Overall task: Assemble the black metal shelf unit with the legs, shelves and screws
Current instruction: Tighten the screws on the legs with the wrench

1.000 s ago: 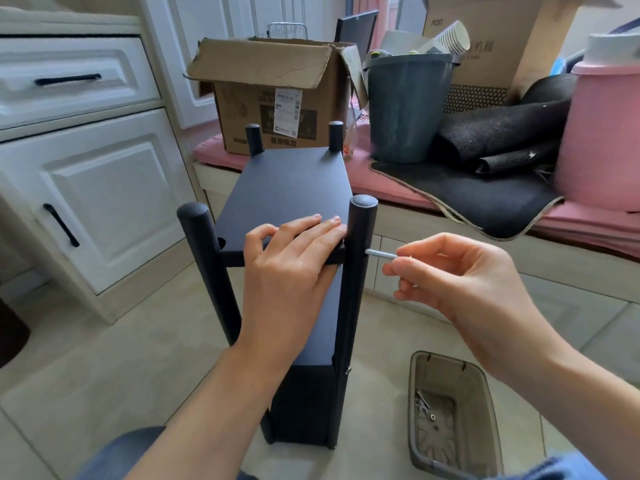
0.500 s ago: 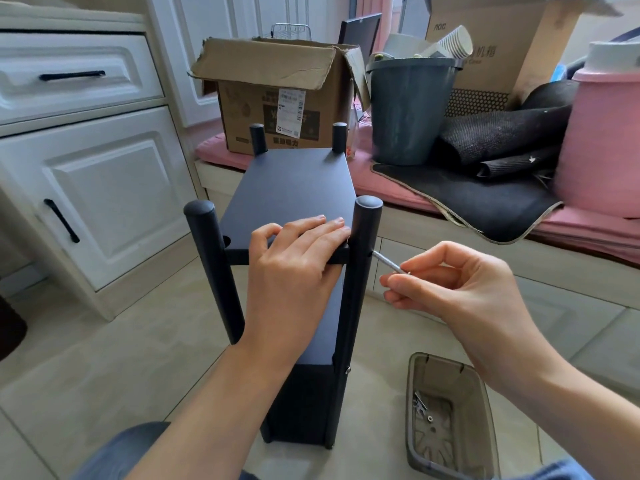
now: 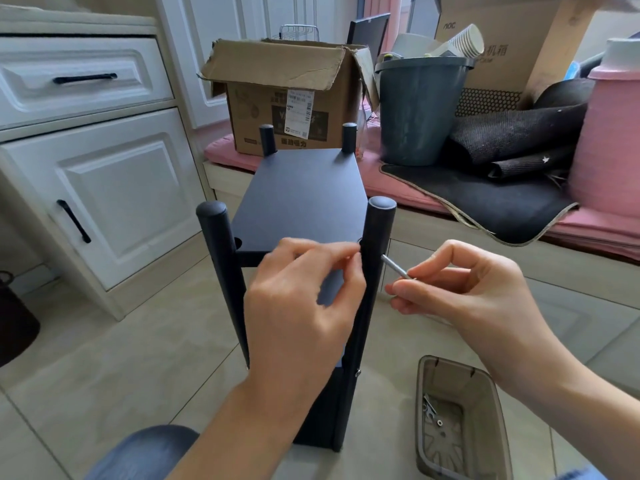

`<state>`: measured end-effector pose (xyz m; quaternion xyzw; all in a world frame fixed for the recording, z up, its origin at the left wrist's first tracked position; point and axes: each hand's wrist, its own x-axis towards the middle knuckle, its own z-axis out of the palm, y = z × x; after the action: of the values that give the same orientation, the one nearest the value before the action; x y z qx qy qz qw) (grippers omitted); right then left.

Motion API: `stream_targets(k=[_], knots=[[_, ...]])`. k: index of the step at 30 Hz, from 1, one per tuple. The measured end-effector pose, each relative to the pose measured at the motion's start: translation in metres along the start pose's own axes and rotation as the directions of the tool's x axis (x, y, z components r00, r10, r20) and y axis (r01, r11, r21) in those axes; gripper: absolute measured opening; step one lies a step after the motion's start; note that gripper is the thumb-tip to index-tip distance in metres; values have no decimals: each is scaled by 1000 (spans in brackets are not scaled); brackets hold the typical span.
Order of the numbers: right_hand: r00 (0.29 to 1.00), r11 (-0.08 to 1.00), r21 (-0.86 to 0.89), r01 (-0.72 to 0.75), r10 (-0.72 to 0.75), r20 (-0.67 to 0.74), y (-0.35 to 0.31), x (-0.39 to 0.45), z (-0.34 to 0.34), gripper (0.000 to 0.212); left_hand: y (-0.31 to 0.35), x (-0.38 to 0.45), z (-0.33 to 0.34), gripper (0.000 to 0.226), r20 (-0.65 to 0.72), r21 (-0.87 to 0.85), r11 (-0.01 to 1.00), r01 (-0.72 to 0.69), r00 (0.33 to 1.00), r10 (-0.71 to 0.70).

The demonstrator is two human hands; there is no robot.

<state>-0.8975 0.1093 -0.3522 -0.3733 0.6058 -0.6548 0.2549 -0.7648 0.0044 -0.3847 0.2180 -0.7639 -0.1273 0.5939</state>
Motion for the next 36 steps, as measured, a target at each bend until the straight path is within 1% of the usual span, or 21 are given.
stream_targets(k=[1, 2, 3, 4, 5, 6, 7, 8, 9, 11, 12, 14, 15, 17, 22, 24, 26, 28, 31, 36], knots=[[1000, 1000, -2, 6, -6, -1, 0, 1, 1, 26, 4, -1, -1, 18, 31, -47, 992, 115, 993, -114], [1000, 1000, -3, 11, -11, 0, 1, 2, 2, 24, 7, -2, -1, 24, 95, -73, 966, 247, 966, -240], [1000, 1000, -3, 15, -15, 1, 2, 3, 2, 22, 10, -3, 0, 28, 181, -75, 922, 381, 914, -363], [1000, 1000, -3, 19, -19, 2, 2, 4, 3, 20, 11, -3, 2, 32, 266, -68, 859, 507, 839, -474], [1000, 1000, -2, 21, -21, 1, 3, 6, 3, 18, 10, -1, 3, 34, 337, -85, 770, 632, 746, -575], [1000, 1000, -2, 23, -23, -2, 4, 7, 4, 17, 11, 2, 5, 34, 395, -137, 655, 743, 647, -652], [1000, 1000, -1, 24, -24, -3, 4, 8, 4, 16, 11, 4, 6, 31, 443, -203, 529, 824, 559, -701], [1000, 1000, -1, 29, -29, -3, 4, 10, 6, 16, 11, 6, 6, 31, 472, -254, 429, 867, 498, -727], [999, 999, -2, 38, -38, -2, 4, 11, 7, 15, 9, 7, 7, 31, 483, -288, 369, 883, 467, -741], [998, 998, -12, 60, -60, 0, 5, 12, 9, 15, 7, 9, 10, 32, 469, -356, 285, 890, 434, -769], [997, 997, -18, 72, -72, 0, 6, 14, 10, 14, 5, 8, 12, 31, 468, -407, 221, 886, 410, -783], [995, 995, -35, 98, -98, -2, 8, 16, 10, 14, 6, 8, 18, 27, 518, -497, 81, 864, 371, -771], [994, 993, -47, 110, -110, -2, 9, 16, 10, 14, 8, 9, 20, 24, 551, -518, 40, 855, 369, -748], [991, 988, -71, 134, -134, -4, 10, 18, 10, 15, 14, 11, 24, 18, 586, -538, 12, 843, 384, -714], [983, 977, -111, 182, -184, -15, 13, 20, 11, 15, 16, 12, 26, 19, 578, -548, 11, 836, 388, -718], [977, 967, -153, 204, -210, -24, 14, 20, 12, 15, 16, 12, 27, 24, 574, -552, 19, 833, 397, -716], [970, 942, -244, 228, -242, -30, 14, 20, 13, 16, 17, 13, 26, 35, 575, -557, 23, 830, 405, -711], [966, 917, -324, 231, -255, -31, 15, 21, 13, 14, 17, 13, 27, 41, 572, -556, 30, 831, 409, -711], [961, 886, -397, 237, -274, -38, 15, 20, 14, 13, 18, 13, 28, 36, 565, -555, 43, 830, 415, -714], [947, 842, -464, 275, -320, -19, 17, 19, 12, 20, 16, 12, 29, 18, 568, -576, 62, 815, 453, -687]])
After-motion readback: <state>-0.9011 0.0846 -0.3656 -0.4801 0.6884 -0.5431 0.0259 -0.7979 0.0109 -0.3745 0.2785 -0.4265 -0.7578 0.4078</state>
